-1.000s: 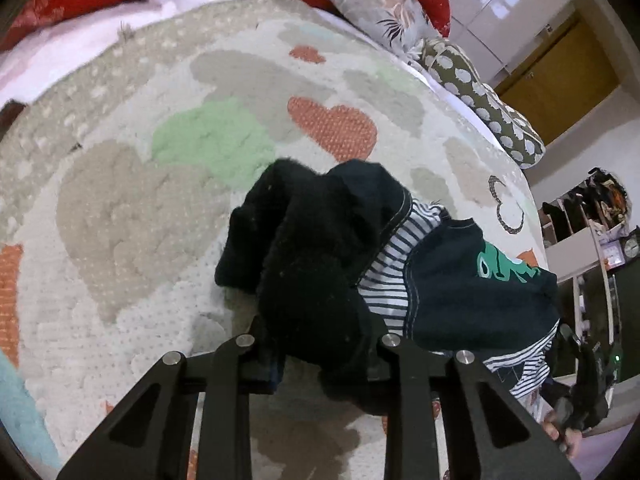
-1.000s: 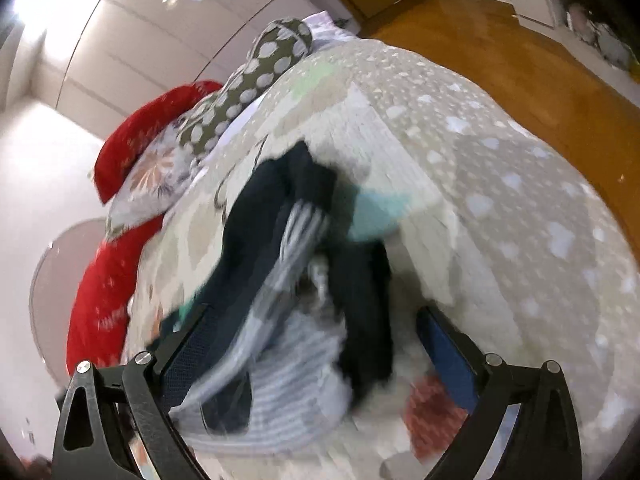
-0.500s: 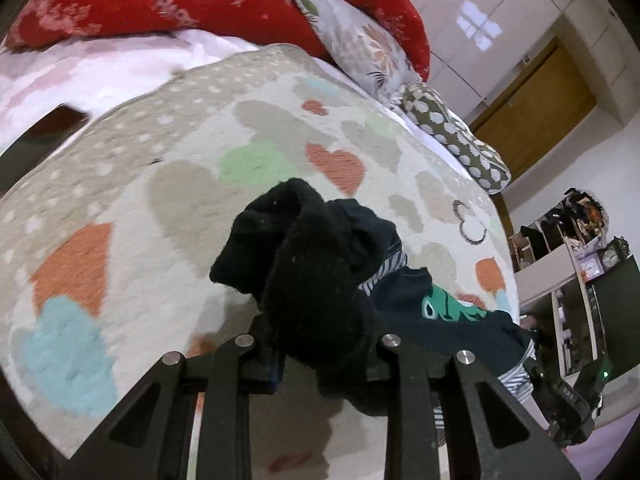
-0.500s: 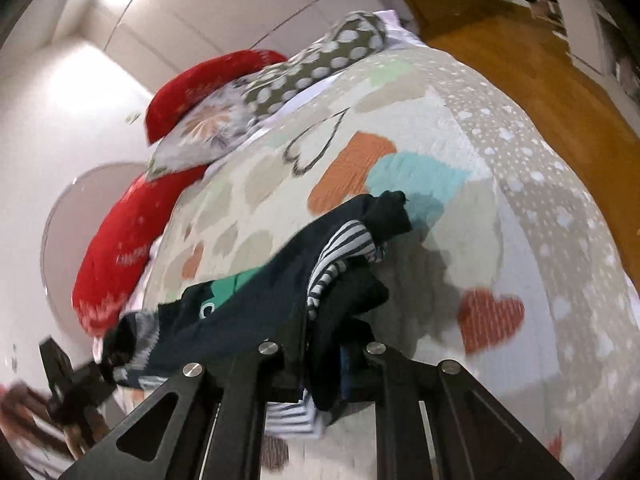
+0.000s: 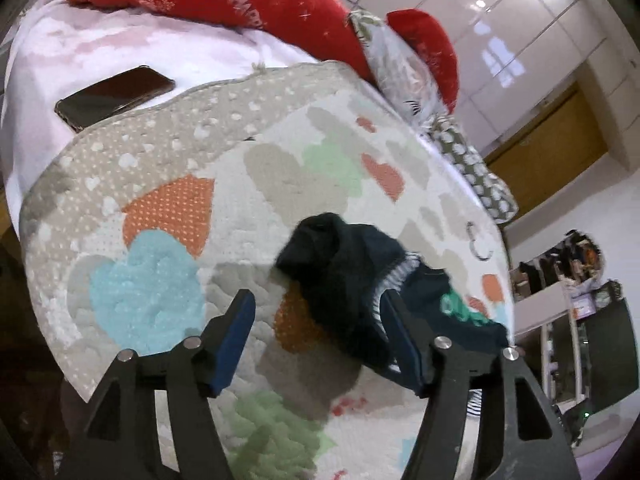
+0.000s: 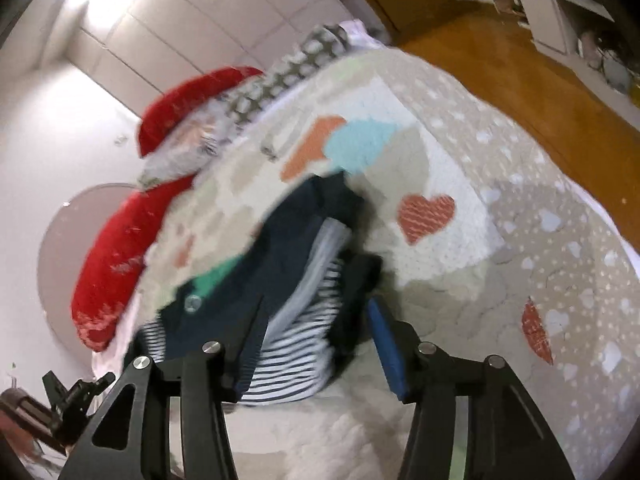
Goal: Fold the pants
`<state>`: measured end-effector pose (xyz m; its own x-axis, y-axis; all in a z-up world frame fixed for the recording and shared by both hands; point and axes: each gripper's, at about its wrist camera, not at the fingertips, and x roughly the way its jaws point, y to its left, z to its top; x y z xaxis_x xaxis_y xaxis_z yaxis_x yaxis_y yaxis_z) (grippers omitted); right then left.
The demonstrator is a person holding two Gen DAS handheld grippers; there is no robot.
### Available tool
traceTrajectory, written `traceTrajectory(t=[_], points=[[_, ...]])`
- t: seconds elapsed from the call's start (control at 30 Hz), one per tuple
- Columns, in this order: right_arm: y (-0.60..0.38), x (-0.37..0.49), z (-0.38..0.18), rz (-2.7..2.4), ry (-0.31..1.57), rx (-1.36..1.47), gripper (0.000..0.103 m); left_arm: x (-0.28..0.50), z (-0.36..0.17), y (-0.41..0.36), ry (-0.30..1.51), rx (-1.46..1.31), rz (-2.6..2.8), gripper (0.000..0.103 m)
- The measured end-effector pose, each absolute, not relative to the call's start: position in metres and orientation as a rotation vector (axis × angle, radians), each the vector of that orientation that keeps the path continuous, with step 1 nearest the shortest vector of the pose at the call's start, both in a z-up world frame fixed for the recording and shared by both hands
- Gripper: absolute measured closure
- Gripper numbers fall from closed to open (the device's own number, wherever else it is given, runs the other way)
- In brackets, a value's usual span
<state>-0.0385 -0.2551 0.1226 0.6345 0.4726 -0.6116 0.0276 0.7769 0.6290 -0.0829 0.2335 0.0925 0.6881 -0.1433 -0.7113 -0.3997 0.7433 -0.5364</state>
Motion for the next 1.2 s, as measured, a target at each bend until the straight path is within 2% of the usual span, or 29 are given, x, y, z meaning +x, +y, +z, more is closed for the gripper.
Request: traceTrajectory(t=[0.13,0.23,0.3,0.33,0.43,0.53,0.7,0.77,0.8,1.0,1.03,1.1,1.13,1.2], points=[[-0.232,-0.054,0.144,0.350,0.812,0.606,0.046,-0.082,0.089,0.223,0.844,-0.799,0.057,0.039],[-0.204,-0.074,0.174,0.314,0.695,0.418,0.046,-0.078,0.083,0.212,0.870,-0.824,-0.004,0.039],[-0.190,-0.098,0.198,0.248,0.552,0.301,0.025,-0.074,0.077,0.206,0.896,-0.818,-0.003,0.039],[-0.186,-0.107,0.207,0.220,0.490,0.269,0.000,-0.073,0.075,0.205,0.903,-0.817,-0.002,0.039],[-0.176,-0.120,0.217,0.247,0.377,0.254,0.000,-0.068,0.069,0.198,0.932,-0.816,-0.010,0.039],[-0.172,-0.097,0.205,0.347,0.525,0.315,0.000,-0.063,0.069,0.192,0.938,-0.802,-0.015,0.039],[-0.188,-0.065,0.167,0.414,0.742,0.559,0.009,-0.047,0.069,0.185,0.962,-0.814,-0.061,0.039],[-0.195,-0.051,0.147,0.476,0.844,0.660,0.024,-0.037,0.066,0.181,0.993,-0.846,-0.103,0.046],[-0.197,-0.043,0.137,0.486,0.891,0.708,0.025,-0.034,0.065,0.180,1.003,-0.856,-0.121,0.053],[-0.191,-0.012,0.108,0.482,1.002,0.727,0.027,-0.020,0.065,0.170,1.020,-0.804,-0.094,0.055],[-0.189,-0.008,0.106,0.474,1.011,0.715,0.027,-0.018,0.066,0.170,1.019,-0.791,-0.087,0.071],[-0.184,0.005,0.097,0.407,1.045,0.684,0.028,-0.016,0.068,0.168,1.035,-0.751,-0.067,0.097],[-0.182,0.009,0.093,0.392,1.049,0.685,0.033,-0.016,0.067,0.170,1.034,-0.749,-0.065,0.097],[-0.180,0.015,0.089,0.370,1.059,0.671,0.059,-0.018,0.070,0.173,1.012,-0.764,-0.066,0.097]])
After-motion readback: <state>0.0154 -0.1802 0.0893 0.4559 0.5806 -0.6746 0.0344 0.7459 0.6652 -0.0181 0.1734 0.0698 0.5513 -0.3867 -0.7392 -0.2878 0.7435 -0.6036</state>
